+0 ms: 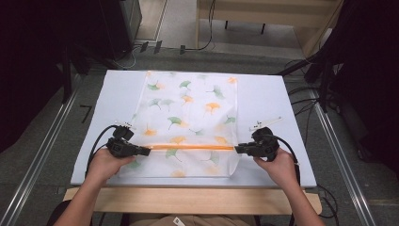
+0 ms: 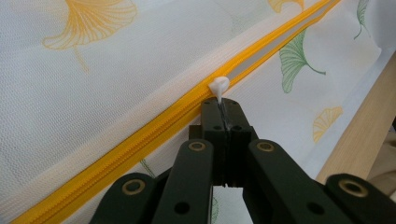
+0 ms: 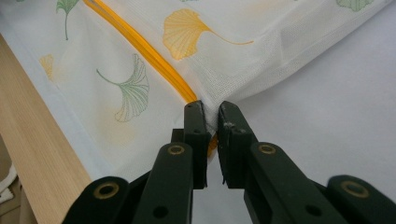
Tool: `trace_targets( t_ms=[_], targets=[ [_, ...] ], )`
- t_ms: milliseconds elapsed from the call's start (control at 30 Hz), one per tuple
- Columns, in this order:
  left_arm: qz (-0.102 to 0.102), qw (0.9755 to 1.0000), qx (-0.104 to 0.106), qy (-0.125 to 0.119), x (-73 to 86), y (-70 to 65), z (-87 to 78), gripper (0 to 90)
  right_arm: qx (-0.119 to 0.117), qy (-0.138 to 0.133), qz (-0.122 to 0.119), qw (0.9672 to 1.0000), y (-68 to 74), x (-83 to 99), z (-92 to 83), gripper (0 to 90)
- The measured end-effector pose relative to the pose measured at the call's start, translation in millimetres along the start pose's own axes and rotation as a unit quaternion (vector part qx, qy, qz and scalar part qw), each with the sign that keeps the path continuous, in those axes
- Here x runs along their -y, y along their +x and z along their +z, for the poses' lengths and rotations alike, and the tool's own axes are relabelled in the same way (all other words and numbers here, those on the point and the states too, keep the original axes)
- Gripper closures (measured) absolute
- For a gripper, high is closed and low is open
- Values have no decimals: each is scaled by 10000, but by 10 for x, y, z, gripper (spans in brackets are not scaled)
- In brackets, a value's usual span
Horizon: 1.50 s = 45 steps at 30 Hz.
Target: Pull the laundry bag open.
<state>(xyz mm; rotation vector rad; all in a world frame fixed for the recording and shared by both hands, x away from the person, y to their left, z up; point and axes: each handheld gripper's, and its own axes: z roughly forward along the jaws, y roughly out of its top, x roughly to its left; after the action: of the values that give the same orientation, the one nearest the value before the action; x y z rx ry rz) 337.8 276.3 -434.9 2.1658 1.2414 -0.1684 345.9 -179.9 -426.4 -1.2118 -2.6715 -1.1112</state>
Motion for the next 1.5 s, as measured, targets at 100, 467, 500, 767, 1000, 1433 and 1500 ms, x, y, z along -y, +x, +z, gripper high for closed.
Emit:
trace_targets(
  t_ms=[100, 467, 500, 767, 1000, 1433, 1500],
  targets=[
    [-16, 10000, 22, -8, 4, 5, 3, 900, -1, -7, 0, 10000, -2, 0, 0, 848],
    [-137, 9998, 99, -41, 16, 48, -10, 900, -30, -2, -12, 10000, -9, 2, 4, 848],
    [-162, 9998, 56, -69, 23, 40, -14, 900, -21, -12, -19, 10000, -8, 3, 2, 848],
    [-226, 9997, -55, -119, 138, 140, -147, 900, 15, 2, -5, 10000, -29, 15, -1, 848],
    [-289, 9993, -98, -210, 168, 159, -180, 900, 10, 57, 29, 10000, -17, 7, 12, 848],
    [-285, 9991, -80, -291, 177, 170, -228, 900, 31, 58, 31, 10000, -27, 12, 19, 848],
    [-302, 9991, -76, -289, 181, 179, -234, 900, 26, 65, 33, 10000, -29, 11, 20, 848]
  ],
)
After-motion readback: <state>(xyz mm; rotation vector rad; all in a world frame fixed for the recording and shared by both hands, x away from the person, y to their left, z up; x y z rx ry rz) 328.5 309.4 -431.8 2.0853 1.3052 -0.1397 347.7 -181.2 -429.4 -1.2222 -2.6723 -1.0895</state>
